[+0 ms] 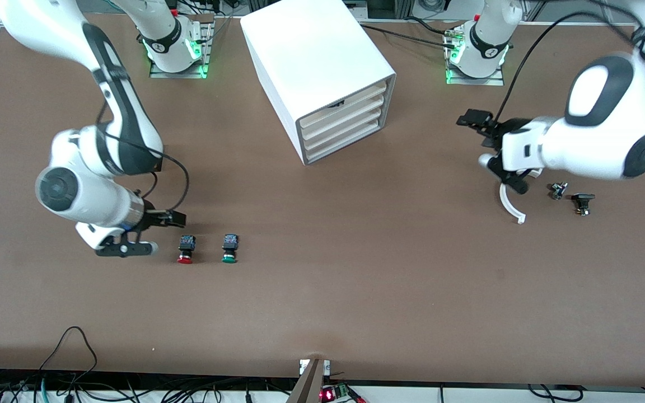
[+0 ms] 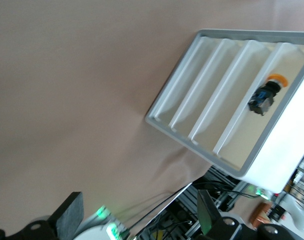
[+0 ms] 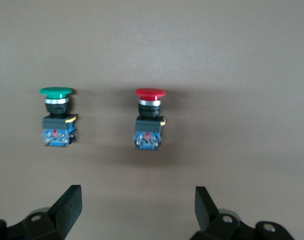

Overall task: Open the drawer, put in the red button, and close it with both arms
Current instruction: 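Lower the right gripper to the red button while the left gripper reaches the drawer, then hook the left gripper onto the cabinet's lowest drawer front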

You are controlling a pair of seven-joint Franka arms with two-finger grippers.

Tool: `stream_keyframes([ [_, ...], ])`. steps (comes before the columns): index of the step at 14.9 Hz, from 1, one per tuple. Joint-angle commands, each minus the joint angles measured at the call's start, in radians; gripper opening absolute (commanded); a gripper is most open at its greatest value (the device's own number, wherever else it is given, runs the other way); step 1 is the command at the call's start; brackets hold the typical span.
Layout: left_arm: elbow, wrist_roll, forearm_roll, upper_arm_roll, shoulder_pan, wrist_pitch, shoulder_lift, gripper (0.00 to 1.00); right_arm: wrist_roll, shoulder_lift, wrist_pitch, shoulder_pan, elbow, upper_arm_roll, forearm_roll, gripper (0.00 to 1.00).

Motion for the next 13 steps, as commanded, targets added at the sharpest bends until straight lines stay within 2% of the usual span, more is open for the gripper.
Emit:
stream_keyframes([
  [1, -0.129, 0.124, -0.158, -0.003, 0.001, 0.097, 0.005, 0.99, -0.078, 0.057, 0.115, -0.008, -0.037, -0.003, -0.001, 1.00],
  [4, -0.283, 0.291, -0.388, -0.017, 0.002, 0.199, -0.012, 0.99, -0.076, 0.107, 0.194, -0.010, -0.058, -0.003, 0.004, 1.00],
  [6, -0.354, 0.356, -0.496, -0.031, -0.006, 0.236, -0.013, 0.95, -0.074, 0.120, 0.214, -0.008, -0.057, -0.003, 0.004, 1.00],
  [9, -0.479, 0.426, -0.620, -0.118, 0.007, 0.334, -0.029, 0.87, -0.074, 0.153, 0.278, -0.011, -0.052, -0.003, 0.002, 0.99],
  [11, -0.529, 0.526, -0.688, -0.167, -0.001, 0.378, -0.018, 0.75, -0.069, 0.165, 0.292, -0.010, -0.049, -0.003, 0.005, 0.93],
  [13, -0.569, 0.595, -0.749, -0.198, -0.006, 0.414, -0.004, 0.74, -0.066, 0.171, 0.293, -0.010, -0.048, -0.003, 0.012, 0.81],
])
